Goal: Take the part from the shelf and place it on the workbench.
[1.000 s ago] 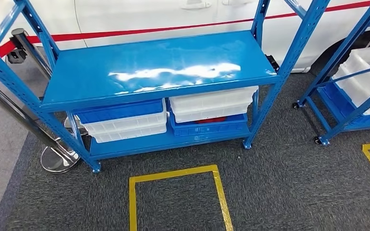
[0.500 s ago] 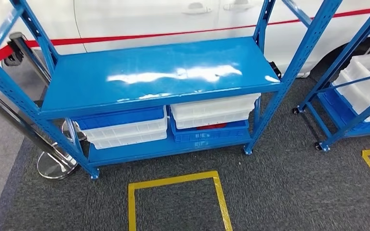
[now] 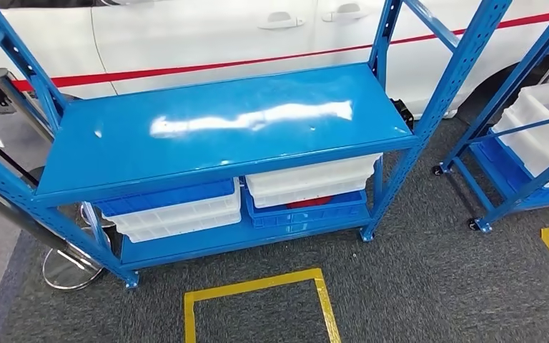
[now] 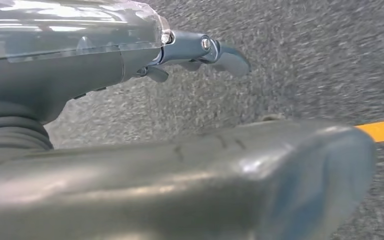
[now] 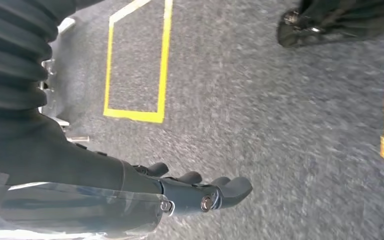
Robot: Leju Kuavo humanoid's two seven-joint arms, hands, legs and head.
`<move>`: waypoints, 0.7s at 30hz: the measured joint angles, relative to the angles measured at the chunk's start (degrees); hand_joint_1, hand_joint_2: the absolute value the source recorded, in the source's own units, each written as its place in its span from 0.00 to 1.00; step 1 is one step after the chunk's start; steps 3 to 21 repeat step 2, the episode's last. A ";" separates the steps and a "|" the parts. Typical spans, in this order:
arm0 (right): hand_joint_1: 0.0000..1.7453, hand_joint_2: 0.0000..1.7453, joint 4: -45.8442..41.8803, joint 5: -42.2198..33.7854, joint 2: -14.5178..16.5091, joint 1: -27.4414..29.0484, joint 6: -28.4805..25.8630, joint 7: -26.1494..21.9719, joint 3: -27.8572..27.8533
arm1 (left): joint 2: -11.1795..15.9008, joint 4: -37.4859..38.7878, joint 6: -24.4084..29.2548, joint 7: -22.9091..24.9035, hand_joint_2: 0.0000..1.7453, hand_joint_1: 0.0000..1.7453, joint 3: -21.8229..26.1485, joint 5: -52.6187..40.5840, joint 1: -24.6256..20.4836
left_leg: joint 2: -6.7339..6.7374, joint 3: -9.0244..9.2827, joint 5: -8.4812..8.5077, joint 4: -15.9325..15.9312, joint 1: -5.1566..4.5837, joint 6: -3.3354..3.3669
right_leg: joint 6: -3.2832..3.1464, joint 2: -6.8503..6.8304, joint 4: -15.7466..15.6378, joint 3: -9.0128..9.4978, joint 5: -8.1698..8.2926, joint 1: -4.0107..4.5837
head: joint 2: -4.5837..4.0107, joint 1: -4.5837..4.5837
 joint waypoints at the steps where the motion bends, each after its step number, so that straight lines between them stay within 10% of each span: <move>1: 0.00 1.00 0.00 0.14 0.03 -0.17 0.00 0.02 0.02 | -0.05 0.01 0.21 0.10 0.00 0.00 0.00 0.02 -0.03 | -0.07 0.03 0.26 -0.09 -0.16 0.21 | 0.40 0.13 -0.03 0.35 -0.50 0.01 | 0.00 -0.01; 21: 0.00 1.00 -0.02 0.22 0.03 -0.22 -0.01 0.03 0.03 | -0.08 0.01 0.30 0.16 0.00 0.00 0.00 0.03 -0.06 | -0.09 0.19 0.07 0.05 -0.21 0.31 | 0.61 0.17 -0.13 0.44 -0.77 -0.02 | 0.00 0.00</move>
